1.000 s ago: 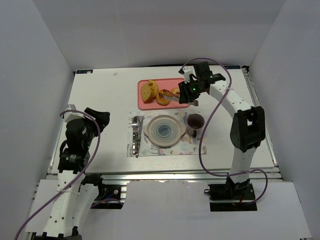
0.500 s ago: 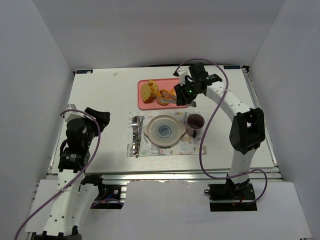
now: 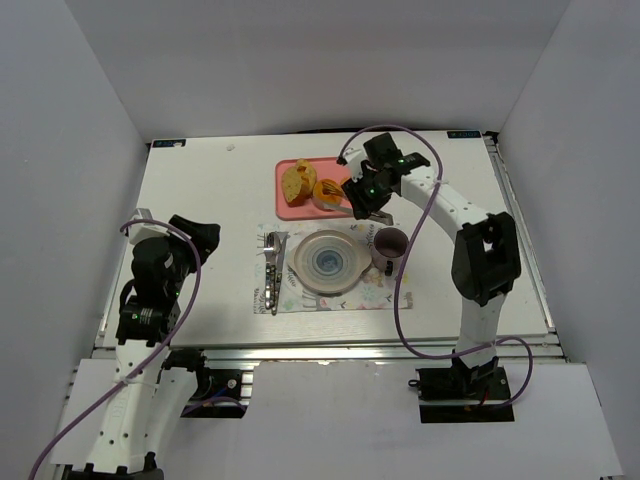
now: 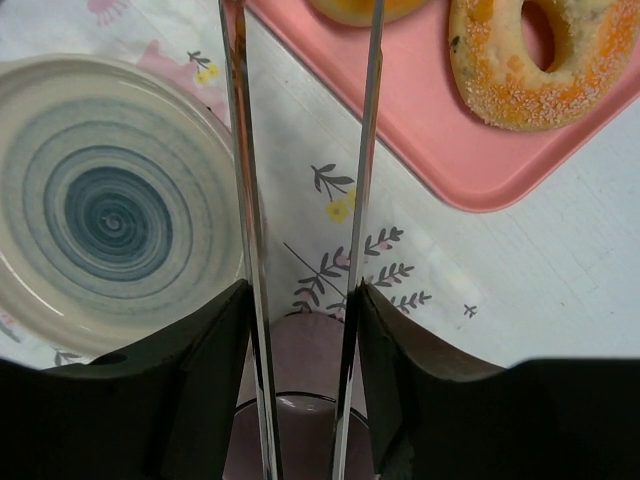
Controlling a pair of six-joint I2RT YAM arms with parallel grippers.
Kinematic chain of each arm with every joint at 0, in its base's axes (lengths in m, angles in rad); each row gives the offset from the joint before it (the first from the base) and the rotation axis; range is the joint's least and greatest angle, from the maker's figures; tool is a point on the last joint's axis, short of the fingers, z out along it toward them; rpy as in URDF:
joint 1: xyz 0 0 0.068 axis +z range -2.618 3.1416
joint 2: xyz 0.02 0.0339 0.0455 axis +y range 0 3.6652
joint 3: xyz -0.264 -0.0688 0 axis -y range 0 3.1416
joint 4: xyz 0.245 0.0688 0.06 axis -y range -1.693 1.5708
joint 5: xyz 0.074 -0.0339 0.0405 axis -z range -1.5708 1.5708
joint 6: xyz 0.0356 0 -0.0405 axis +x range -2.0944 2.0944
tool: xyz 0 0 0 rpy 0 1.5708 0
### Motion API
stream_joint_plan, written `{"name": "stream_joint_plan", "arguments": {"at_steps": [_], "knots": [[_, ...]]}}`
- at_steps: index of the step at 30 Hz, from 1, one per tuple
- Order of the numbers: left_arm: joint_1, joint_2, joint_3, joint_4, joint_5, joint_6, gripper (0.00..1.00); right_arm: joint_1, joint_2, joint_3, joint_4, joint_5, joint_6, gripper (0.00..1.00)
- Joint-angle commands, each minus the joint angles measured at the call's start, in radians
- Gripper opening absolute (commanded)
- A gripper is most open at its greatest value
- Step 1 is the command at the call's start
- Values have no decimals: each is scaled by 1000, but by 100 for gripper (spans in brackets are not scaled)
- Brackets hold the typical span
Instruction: Place the bread
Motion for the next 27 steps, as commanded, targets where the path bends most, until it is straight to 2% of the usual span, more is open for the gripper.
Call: {"name": "stream_joint_plan", "arguments": {"at_steps": [1, 5, 18, 27], "knots": [[1, -11, 1, 5, -11, 3, 84, 34, 20, 46, -14, 80, -48, 50], [1, -19, 1, 0, -14, 3, 84, 65, 33, 77, -31, 137, -81, 48], [-1, -36, -8, -3, -22, 0, 84, 85, 60, 138, -91, 172, -116, 38], [-1, -54, -8, -15, -28, -2, 84, 89, 58, 118, -109, 212, -110, 18]]}}
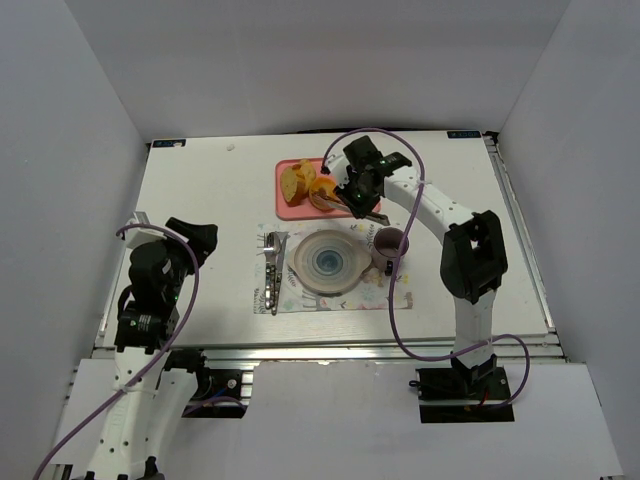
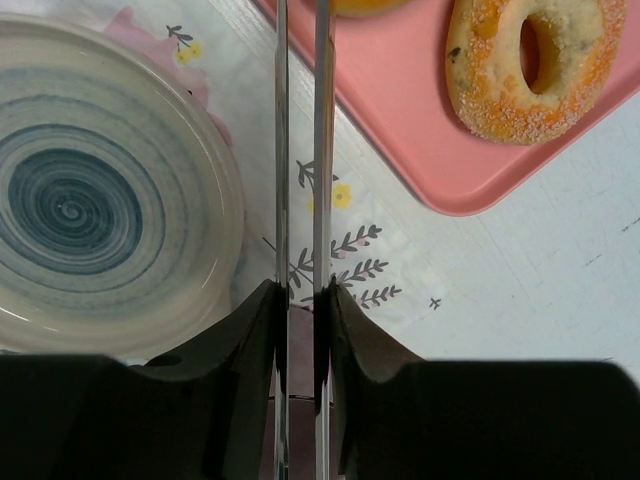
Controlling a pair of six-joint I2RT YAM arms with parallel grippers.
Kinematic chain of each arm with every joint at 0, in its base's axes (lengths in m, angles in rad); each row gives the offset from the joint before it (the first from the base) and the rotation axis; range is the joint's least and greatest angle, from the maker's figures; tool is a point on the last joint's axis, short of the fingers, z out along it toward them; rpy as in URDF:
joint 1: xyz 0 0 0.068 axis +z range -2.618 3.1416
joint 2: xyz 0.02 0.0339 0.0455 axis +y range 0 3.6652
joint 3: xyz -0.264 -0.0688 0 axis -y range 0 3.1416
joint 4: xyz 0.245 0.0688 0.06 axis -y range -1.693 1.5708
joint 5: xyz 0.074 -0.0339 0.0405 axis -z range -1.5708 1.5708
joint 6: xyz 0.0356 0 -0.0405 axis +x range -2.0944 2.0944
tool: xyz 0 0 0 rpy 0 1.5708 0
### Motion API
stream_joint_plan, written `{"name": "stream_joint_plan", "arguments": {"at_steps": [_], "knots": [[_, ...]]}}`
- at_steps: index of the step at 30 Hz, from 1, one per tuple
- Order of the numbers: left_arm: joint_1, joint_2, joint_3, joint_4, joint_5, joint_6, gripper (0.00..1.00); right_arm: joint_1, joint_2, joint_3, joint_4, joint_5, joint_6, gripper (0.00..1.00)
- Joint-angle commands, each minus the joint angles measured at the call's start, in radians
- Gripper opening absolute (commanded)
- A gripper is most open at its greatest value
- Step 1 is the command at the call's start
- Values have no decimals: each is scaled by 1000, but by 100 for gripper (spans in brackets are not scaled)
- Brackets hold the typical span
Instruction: Place the bread
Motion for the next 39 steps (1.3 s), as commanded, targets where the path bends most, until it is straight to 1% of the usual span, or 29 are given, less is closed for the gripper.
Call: {"name": "stream_joint_plan", "arguments": {"at_steps": [1, 3, 6, 7, 11, 16, 20, 22, 23, 26, 27, 30, 35, 37, 39], "knots": [[-1, -14, -1, -17, -17, -1, 84, 5, -9, 22, -20, 37, -7, 16], [-1, -14, 0, -15, -17, -1, 84, 5, -16, 19, -19, 26, -5, 15], [-1, -13, 3, -17, -17, -1, 84, -4, -43, 30, -14, 7, 1, 11], [-1, -13, 6, -15, -17, -1, 84, -8, -51, 45, -11, -23, 6, 9], [-1, -8, 11, -17, -17, -1, 84, -28, -91, 79, 0, -84, 9, 7], [1, -10, 13, -11, -16, -4, 84, -42, -169, 65, 6, -137, 13, 5], [1, -11, 14, -12, -19, -7, 84, -41, -247, -8, -9, -199, 6, 5], [1, -10, 13, -12, -18, -7, 84, -41, -299, -74, -35, -241, -5, 5], [1, -11, 13, -12, -17, -7, 84, -42, -319, -134, -46, -294, -11, 5], [1, -10, 13, -8, -16, -7, 84, -41, -402, -241, -72, -371, -17, 4], [-1, -10, 11, -5, -16, -7, 84, -41, -436, -311, -72, -377, -17, 4], [-1, -7, 8, 2, -13, -7, 84, -41, -483, -408, -75, -397, -23, 4], [1, 0, 6, 9, -5, -4, 84, -39, -500, -470, -103, -444, -39, 6], [1, 1, 8, 6, -7, -4, 84, -41, -496, -485, -101, -436, -39, 11], [1, -2, 10, 3, -8, -4, 84, -41, -494, -489, -94, -431, -39, 20]]}}
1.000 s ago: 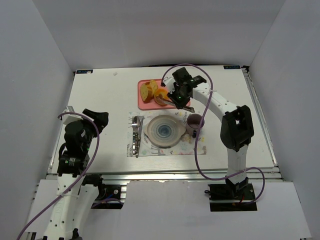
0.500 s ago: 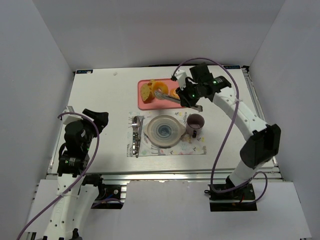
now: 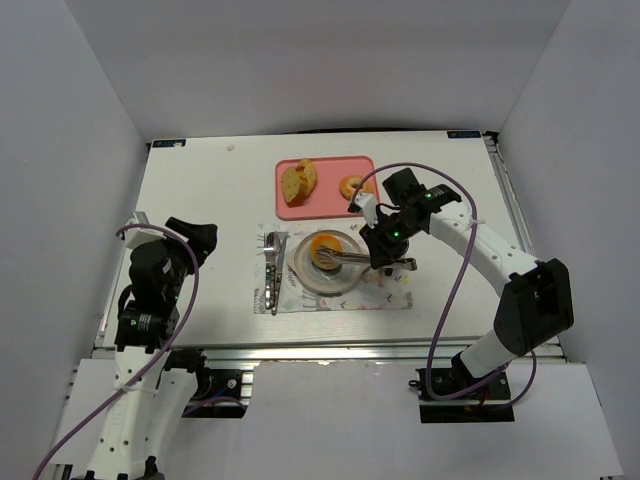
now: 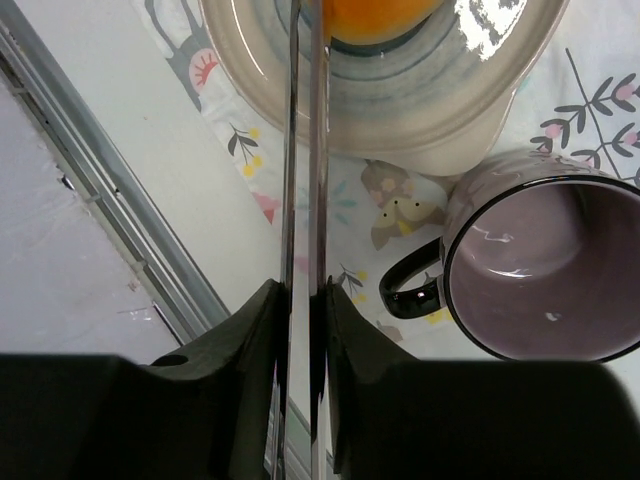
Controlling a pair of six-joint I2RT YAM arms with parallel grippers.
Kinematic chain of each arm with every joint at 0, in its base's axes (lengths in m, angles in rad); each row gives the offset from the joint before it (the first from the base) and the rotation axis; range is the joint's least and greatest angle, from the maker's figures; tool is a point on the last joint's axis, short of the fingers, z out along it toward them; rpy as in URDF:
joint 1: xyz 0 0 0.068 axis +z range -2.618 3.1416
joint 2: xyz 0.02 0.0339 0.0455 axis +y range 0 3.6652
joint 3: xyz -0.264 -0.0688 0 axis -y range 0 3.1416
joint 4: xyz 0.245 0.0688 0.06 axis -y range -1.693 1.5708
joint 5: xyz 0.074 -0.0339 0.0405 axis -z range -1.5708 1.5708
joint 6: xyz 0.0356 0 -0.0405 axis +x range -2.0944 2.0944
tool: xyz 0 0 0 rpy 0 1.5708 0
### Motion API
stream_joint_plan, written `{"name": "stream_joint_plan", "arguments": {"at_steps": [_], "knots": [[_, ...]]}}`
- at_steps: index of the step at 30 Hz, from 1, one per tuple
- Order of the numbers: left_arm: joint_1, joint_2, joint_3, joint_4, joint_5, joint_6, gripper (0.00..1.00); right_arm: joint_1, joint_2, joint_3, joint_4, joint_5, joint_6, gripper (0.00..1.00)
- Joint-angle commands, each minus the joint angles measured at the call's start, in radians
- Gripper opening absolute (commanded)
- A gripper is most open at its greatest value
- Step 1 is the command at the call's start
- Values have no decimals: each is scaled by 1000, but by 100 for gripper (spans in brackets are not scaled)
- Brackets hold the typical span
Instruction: Place the bread
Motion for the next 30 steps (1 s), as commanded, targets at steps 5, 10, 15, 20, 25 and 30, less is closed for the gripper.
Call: {"name": "stream_joint_plan", "arguments": {"at_steps": [5, 10, 15, 20, 25, 30], "knots": [[1, -22, 0, -6, -5, -5, 84, 1, -38, 7, 27, -16, -17, 46], [-1, -34, -4, -13, -10, -8, 84, 2, -41, 24, 27, -25, -20, 50], [-1, -36, 3, -25, -14, -3, 84, 1, -50, 82, 21, -37, -35, 45], [1, -40, 3, -30, -14, -5, 84, -12, -41, 165, -1, -49, -47, 42], [1, -45, 2, -31, -16, -5, 84, -28, -24, 215, -2, -66, -52, 40], [1, -42, 8, -37, -16, -3, 84, -58, 3, 250, 37, -30, -17, 40]]}}
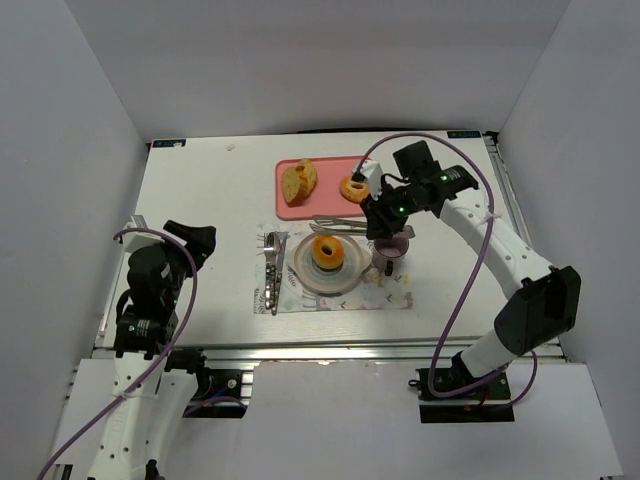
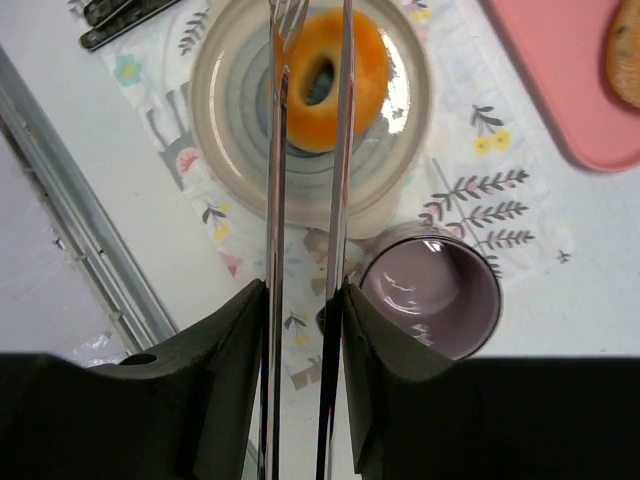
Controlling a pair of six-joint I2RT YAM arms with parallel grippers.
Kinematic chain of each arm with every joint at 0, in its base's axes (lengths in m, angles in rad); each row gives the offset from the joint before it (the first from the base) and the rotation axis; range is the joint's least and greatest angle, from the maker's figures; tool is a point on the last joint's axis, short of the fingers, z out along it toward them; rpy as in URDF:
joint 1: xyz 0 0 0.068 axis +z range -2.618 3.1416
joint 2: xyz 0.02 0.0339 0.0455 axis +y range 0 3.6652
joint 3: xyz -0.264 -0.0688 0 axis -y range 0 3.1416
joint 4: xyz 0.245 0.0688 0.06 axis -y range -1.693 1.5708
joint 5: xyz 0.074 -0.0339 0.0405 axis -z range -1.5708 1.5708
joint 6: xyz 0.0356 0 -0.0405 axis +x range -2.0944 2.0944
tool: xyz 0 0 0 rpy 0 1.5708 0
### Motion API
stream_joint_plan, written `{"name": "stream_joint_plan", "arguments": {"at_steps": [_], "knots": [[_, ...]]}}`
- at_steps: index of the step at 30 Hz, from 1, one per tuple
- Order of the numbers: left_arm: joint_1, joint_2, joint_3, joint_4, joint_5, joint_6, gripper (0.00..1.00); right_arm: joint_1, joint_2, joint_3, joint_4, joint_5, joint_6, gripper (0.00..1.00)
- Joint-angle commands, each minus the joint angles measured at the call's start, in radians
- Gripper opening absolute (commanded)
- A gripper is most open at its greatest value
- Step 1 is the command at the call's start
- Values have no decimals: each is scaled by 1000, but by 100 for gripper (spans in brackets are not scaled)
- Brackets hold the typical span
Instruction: Place the bread
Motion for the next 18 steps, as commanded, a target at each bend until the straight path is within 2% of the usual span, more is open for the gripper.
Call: {"name": "stream_joint_plan", "arguments": {"at_steps": [1, 4, 11, 14, 18], "knots": [[-1, -7, 8, -11, -11, 2, 84, -53, 21, 73, 36, 20, 26, 40], [-1, -5, 7, -8, -8, 2, 84, -131, 98, 122, 102, 37, 52, 40], [-1, 2, 8, -1, -8, 0, 84, -205, 267, 275, 146, 131, 14, 40], [-1, 1, 4, 4, -10, -6, 84, -206, 308, 309, 145, 108, 12, 40], [1, 6, -2, 12, -7, -10, 84, -203, 386, 419, 116, -4, 119, 40]]}}
